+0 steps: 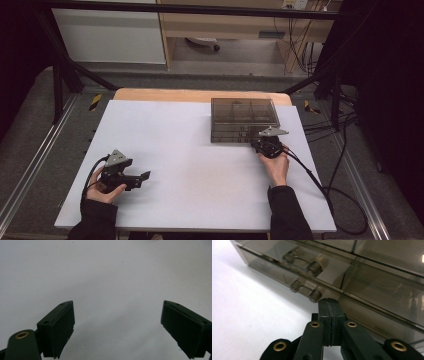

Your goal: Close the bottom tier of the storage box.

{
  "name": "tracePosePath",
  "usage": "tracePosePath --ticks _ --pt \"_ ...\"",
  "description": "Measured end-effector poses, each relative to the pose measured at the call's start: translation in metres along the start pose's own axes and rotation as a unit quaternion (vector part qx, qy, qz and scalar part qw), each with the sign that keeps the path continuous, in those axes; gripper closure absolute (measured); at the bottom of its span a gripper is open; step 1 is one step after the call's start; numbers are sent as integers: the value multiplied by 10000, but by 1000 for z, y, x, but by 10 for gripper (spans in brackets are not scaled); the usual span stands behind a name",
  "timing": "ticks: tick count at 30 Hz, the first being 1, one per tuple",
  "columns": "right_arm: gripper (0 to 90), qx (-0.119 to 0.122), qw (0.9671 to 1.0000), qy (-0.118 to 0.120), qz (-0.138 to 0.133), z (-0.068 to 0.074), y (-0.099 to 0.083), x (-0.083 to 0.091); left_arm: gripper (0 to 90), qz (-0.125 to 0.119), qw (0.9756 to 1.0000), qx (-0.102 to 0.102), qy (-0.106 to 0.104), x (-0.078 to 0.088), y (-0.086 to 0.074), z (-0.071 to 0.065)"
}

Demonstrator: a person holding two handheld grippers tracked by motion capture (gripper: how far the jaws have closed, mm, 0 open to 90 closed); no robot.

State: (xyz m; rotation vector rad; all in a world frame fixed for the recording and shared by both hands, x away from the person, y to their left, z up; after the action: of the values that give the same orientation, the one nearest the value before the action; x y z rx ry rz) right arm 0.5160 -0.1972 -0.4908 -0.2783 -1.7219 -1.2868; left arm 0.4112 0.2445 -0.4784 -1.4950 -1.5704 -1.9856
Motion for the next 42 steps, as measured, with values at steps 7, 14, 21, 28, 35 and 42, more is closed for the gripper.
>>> tracePosePath --ticks 7,14,21,28,35,42 --pt "775 126 9998 161 -28 11 -4 21 117 11 10000 -3 4 0 0 0" --pt "538 -6 9992 360 -163 23 -10 44 117 22 10000 -3 4 -1 0 0" --pt "306 -68 9988 426 -231 32 -19 60 117 33 10000 -18 6 -1 -1 -1" --pt "127 -153 9986 471 -203 36 -33 69 116 47 10000 -34 8 -1 -1 -1" --pt "38 -230 9979 608 -68 37 -49 73 114 49 10000 -39 14 -1 -1 -1" --pt "6 -158 9965 802 -176 33 -67 78 114 50 10000 -50 15 -1 -1 -2"
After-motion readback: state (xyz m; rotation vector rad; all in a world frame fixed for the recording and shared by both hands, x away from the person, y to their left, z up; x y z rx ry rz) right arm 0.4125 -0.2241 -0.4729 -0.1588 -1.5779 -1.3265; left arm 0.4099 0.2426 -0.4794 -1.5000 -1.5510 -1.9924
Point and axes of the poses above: each handheld gripper's, and its own axes: x roughly backward along the jaws, y roughly out of its top, z roughly to its left, the point moved 6 cm from there along -x, roughly forward along the jaws, and after that the axes turned 14 degrees about z, right-handed, at the moved point
